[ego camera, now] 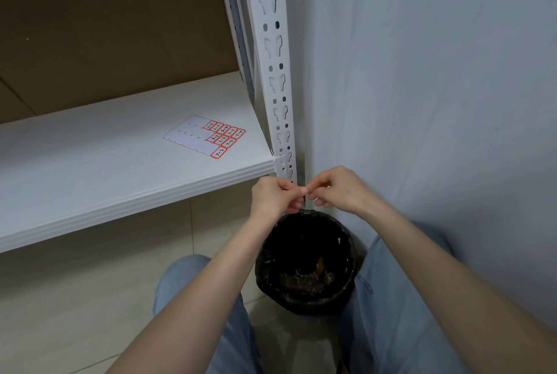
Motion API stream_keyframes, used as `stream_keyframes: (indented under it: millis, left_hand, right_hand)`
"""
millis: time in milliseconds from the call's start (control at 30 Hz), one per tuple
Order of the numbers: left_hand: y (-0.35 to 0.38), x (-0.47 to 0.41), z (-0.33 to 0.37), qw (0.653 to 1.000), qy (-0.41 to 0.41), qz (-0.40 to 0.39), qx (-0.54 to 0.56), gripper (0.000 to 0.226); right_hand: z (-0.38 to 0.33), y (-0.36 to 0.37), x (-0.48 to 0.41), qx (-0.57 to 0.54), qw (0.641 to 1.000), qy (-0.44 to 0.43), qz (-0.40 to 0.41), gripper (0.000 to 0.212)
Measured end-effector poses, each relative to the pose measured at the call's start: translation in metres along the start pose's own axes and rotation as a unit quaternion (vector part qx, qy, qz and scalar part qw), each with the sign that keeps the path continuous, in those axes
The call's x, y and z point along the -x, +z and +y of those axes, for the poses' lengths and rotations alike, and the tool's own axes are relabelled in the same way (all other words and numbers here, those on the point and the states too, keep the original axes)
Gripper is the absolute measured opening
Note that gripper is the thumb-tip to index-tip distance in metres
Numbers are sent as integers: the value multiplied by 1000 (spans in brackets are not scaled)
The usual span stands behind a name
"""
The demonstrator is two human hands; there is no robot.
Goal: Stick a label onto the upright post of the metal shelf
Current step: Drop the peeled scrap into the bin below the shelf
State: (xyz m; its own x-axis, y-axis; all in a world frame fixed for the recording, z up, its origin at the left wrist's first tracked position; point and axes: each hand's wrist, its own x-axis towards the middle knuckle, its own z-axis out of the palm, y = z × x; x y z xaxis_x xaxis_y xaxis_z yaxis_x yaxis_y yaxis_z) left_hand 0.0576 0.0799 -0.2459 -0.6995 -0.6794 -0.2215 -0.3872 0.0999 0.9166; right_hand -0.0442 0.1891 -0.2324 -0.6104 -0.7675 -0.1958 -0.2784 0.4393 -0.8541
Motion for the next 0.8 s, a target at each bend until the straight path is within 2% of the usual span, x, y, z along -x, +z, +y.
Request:
stream_keyframes:
  millis: [67,167,200,300,400,500,567,633,733,800]
  left_hand:
    - [-1,0,0,999,-2,7,-35,19]
    - [-3,1,6,995,33,41,-85,45]
    - [-5,1,11,994,50,54,-86,44]
    - [-14,-8,43,985,127,105,-55,21]
    - [-34,-22,99,956,235,175,-31,18]
    - [-56,-30,162,920,308,240,31,21]
    - [-69,-33,194,901,334,275,45,27]
    - [-78,-41,215,897,332,290,31,36]
    - [-85,-53,234,912,324,251,8,46]
    - [-86,-57,238,916,341,213,1,42]
  right_hand:
    - [0,-2,-2,-16,1000,-2,26,16]
    - [-8,-4,-6,-49,996,-20,68,20]
    - [-13,-5,-7,-66,994,-30,77,19]
    - [-46,-13,-15,-93,982,-89,137,22]
    - [-97,-36,-32,-119,951,-154,239,20]
    - [-153,-64,-46,-221,908,-191,300,8]
    - [-182,-80,-54,-308,887,-189,289,5]
    - [-200,-89,-65,-353,886,-170,249,8]
    - [-212,-89,-72,-409,885,-140,174,15]
    - [-213,-87,-71,-434,878,-131,157,16]
